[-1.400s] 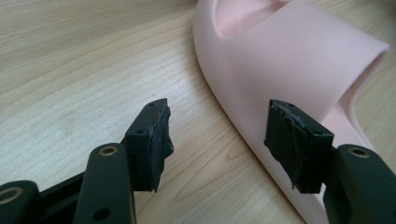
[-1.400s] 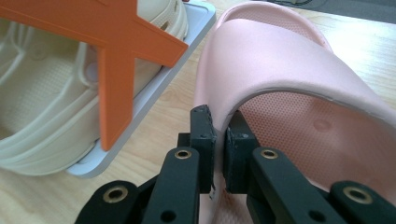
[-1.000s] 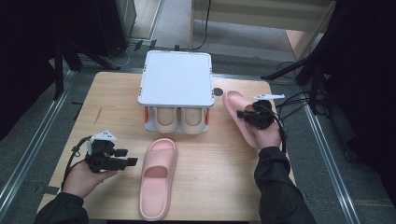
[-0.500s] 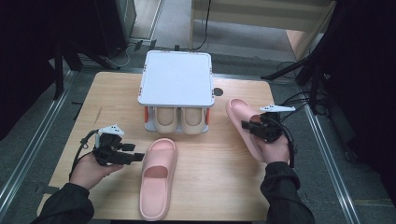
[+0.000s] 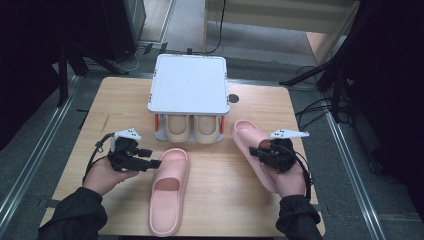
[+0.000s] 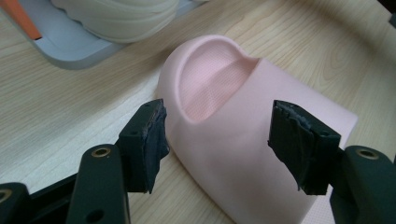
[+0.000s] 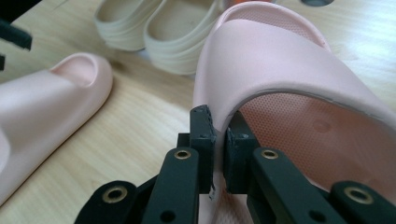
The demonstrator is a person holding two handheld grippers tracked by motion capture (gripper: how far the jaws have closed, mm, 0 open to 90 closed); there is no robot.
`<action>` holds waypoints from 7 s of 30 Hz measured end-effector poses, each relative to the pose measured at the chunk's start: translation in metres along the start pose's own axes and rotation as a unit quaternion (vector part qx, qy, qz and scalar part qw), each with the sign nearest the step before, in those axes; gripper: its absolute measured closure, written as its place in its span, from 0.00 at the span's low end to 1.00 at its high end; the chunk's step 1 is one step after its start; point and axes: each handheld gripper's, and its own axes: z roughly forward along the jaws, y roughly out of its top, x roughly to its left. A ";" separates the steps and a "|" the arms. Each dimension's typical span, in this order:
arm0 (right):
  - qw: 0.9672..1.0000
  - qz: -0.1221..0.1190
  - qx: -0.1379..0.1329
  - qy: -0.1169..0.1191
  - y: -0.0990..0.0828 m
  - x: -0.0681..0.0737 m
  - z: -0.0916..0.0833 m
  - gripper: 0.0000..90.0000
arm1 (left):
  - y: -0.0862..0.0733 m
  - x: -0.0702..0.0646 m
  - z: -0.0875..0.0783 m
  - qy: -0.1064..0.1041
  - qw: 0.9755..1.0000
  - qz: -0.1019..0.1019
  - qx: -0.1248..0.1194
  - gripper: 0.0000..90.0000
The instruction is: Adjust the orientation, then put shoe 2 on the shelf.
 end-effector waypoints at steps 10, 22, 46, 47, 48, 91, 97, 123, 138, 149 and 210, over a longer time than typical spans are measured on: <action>1.000 -0.009 0.006 0.024 -0.014 0.029 -0.004 0.95 | 0.004 0.001 0.003 -0.002 1.000 -0.001 0.001 0.40; 0.997 -0.032 0.040 0.053 -0.031 0.062 0.016 0.95 | 0.003 0.000 0.000 -0.002 1.000 0.020 -0.009 0.48; 0.988 -0.094 0.098 0.075 -0.037 0.099 0.072 0.88 | -0.019 0.000 -0.006 0.010 0.999 0.037 0.000 0.64; 0.988 -0.086 0.095 0.090 -0.035 0.100 0.074 0.82 | -0.020 0.000 -0.006 0.011 0.999 0.036 -0.001 0.64; 0.988 -0.086 0.095 0.090 -0.035 0.100 0.074 0.82 | -0.020 0.001 -0.006 0.011 0.999 0.038 0.001 0.64; 0.994 -0.068 0.078 0.035 -0.021 0.026 0.064 0.94 | -0.032 -0.009 0.023 0.003 0.998 0.025 0.066 0.72; 0.994 -0.059 0.078 0.042 -0.021 0.026 0.066 0.94 | -0.027 -0.019 0.031 -0.011 0.996 0.038 0.074 0.71; 0.997 -0.014 -0.003 0.074 -0.013 0.032 0.034 0.75 | -0.002 -0.017 0.002 -0.005 1.000 0.015 0.010 0.79; 0.996 -0.022 -0.018 0.088 -0.025 0.069 0.013 0.64 | 0.013 -0.003 -0.018 -0.006 1.000 0.009 -0.010 0.78; 0.994 -0.021 -0.013 0.110 -0.041 0.099 0.015 0.64 | 0.021 0.003 -0.012 -0.019 1.000 0.007 -0.009 0.76; 0.999 -0.045 0.020 0.005 -0.045 0.136 0.096 0.66 | -0.011 0.006 -0.035 0.015 0.999 -0.040 -0.021 0.72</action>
